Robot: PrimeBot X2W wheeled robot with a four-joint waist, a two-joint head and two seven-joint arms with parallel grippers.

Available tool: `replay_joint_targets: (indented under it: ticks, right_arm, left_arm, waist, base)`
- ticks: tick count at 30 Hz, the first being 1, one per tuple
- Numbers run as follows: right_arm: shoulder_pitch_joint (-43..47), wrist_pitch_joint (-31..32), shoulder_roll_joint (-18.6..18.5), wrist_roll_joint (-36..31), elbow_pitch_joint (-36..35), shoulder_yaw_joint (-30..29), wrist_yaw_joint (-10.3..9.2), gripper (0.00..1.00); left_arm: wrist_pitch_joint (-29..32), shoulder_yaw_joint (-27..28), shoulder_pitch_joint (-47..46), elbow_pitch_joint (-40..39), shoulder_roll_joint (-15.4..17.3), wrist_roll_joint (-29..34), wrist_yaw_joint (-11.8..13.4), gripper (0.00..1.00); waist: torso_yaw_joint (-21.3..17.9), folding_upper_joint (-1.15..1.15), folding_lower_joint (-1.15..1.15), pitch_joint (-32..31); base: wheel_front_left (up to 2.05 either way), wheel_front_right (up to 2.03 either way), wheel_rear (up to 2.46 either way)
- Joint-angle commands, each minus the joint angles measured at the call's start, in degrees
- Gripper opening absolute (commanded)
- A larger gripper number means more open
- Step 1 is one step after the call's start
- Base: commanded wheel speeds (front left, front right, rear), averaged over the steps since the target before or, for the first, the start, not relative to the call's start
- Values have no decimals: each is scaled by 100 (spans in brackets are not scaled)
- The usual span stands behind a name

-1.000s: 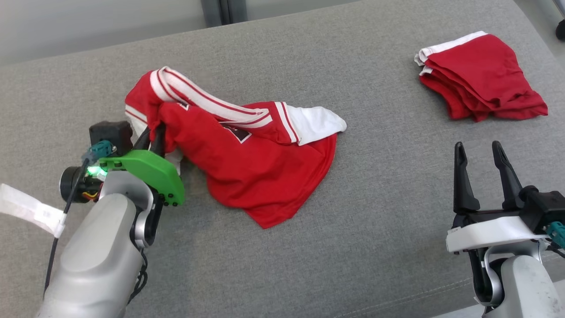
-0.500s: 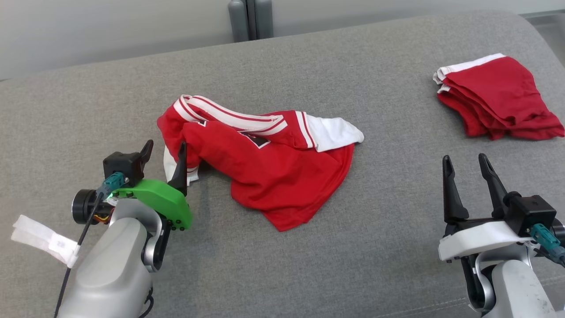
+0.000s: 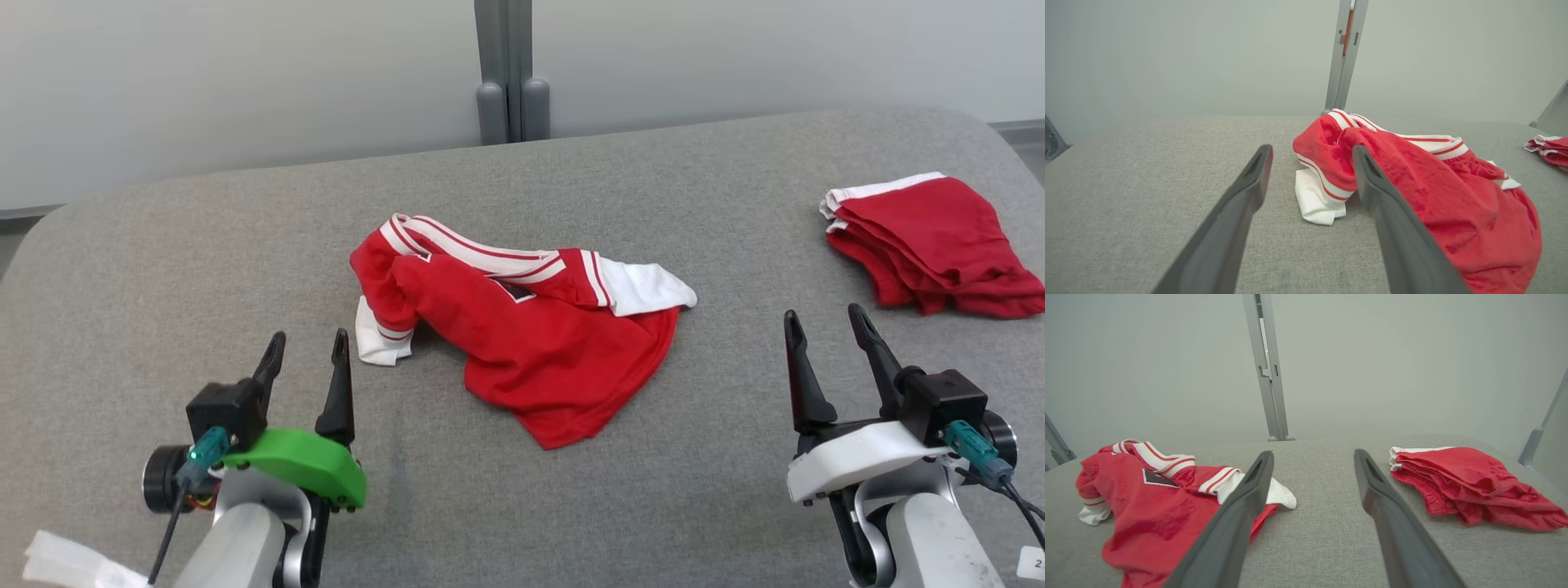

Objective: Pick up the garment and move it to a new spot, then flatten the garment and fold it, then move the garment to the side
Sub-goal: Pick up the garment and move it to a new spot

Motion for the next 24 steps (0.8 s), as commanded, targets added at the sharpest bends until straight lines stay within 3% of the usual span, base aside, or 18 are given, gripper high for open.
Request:
replay_joint_targets:
  ticks: [1, 8, 24]
  right_arm:
    - [80, 13, -16, 24, 22, 29, -9, 100]
    - [161, -23, -16, 190, 105, 214, -9, 100]
    - [465, -177, -16, 445, 399, 561, -9, 100]
  left_arm:
    - [-17, 87, 256, -173, -13, 85, 68, 100]
    - [-17, 568, 1161, -964, -218, 413, 226, 100]
    - [-19, 929, 1862, -1347, -538, 874, 71, 100]
  waist:
    - [106, 0, 0, -148]
    - [170, 0, 0, -260]
    - [220, 0, 0, -294]
  base:
    - [0, 0, 0]
    - [0, 0, 0]
    - [0, 0, 0]
